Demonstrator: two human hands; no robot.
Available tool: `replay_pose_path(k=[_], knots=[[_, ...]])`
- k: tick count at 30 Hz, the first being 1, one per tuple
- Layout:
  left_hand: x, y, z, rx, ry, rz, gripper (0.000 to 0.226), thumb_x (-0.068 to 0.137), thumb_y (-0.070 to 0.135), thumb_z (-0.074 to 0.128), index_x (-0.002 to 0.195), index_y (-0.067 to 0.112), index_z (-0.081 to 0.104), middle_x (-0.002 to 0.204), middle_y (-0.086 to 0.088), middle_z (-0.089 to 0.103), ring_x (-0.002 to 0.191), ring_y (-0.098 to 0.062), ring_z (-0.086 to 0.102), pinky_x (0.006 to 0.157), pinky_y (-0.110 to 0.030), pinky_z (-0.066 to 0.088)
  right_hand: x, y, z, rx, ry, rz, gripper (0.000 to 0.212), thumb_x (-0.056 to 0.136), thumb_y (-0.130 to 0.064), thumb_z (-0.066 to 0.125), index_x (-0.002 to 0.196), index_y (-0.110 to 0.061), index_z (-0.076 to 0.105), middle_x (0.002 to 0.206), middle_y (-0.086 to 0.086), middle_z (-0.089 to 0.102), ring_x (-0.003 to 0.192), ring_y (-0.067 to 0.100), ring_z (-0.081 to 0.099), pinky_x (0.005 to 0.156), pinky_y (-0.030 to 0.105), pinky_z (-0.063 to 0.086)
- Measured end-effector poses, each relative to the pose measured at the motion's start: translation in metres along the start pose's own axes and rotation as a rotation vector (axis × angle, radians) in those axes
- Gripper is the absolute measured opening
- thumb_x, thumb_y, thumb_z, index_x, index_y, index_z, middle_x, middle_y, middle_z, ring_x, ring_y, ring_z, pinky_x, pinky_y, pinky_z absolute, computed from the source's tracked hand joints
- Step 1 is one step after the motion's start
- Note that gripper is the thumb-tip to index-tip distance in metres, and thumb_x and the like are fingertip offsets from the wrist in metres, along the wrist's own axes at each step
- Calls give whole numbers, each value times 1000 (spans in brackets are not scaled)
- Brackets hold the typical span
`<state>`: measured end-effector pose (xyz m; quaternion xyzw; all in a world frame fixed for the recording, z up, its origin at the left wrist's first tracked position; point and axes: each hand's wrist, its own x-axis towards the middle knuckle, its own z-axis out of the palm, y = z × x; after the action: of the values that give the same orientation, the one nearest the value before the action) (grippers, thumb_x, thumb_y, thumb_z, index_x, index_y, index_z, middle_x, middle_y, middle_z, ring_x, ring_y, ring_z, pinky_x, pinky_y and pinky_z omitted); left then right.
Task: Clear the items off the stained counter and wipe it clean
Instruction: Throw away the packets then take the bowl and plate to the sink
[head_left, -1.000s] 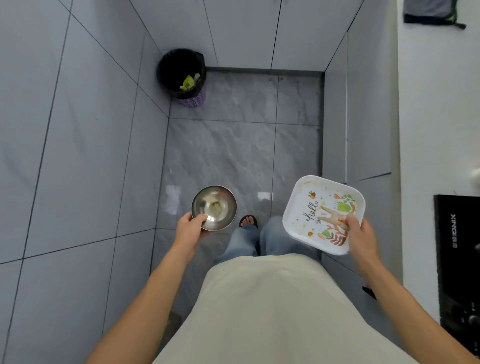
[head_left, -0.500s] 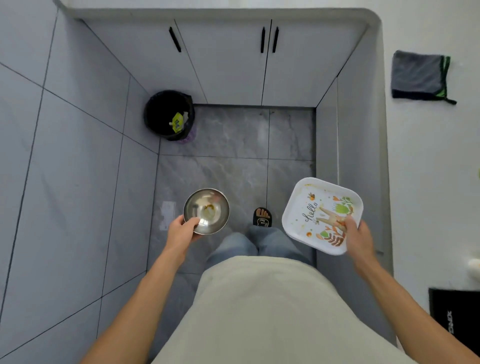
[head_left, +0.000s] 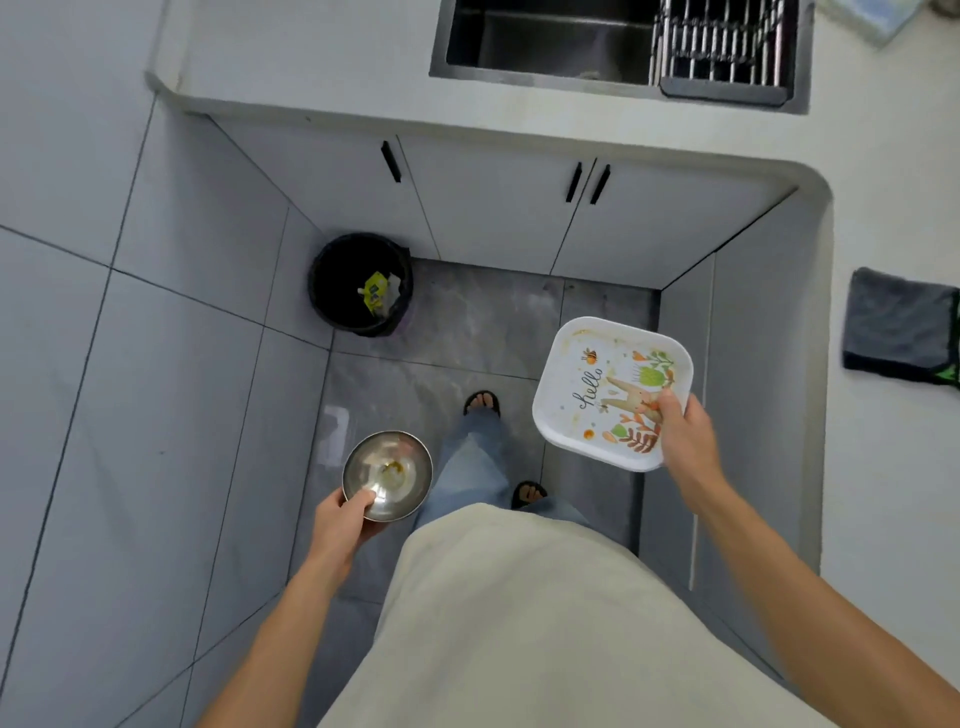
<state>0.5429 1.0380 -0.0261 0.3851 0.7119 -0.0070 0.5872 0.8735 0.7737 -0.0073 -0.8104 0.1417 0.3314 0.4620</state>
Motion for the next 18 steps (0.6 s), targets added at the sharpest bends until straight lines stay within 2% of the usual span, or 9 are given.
replay_pose_path(k=[5,9,12,15,18], knots=[[35,82,39,30,-46,23,11,92,3,62,98,5,71,99,-16,74,89,-27,71,80,-41,64,22,-36,18,19,41,23,25,107,-41,48,120,-29,65,103,-3,80,88,17,80,76,40,65],[53,153,77,92,-122,90,11,93,6,63,101,3,70,95,-13,70,87,-24,67,72,-34,62,33,-53,17,33,90,58,22,106,-39,49,116,-30,67,101,-4,81,87,17,80,73,38,64],[64,206,109,114,-194,135,14,94,7,62,105,4,70,100,-13,72,92,-23,68,73,-33,63,40,-61,11,57,124,89,22,106,-40,48,113,-32,68,97,-9,81,81,11,80,60,26,62],[72,249,137,112,-235,171,16,94,6,62,107,4,70,103,-12,74,92,-20,73,66,-25,62,49,-65,5,72,159,128,24,105,-40,48,114,-31,69,97,-9,82,84,14,80,72,36,63],[82,293,170,126,-256,182,12,94,7,63,104,6,70,103,-11,75,91,-18,74,69,-26,63,73,-80,-2,87,175,147,24,106,-40,49,116,-33,69,99,-8,82,85,16,81,76,38,62]])
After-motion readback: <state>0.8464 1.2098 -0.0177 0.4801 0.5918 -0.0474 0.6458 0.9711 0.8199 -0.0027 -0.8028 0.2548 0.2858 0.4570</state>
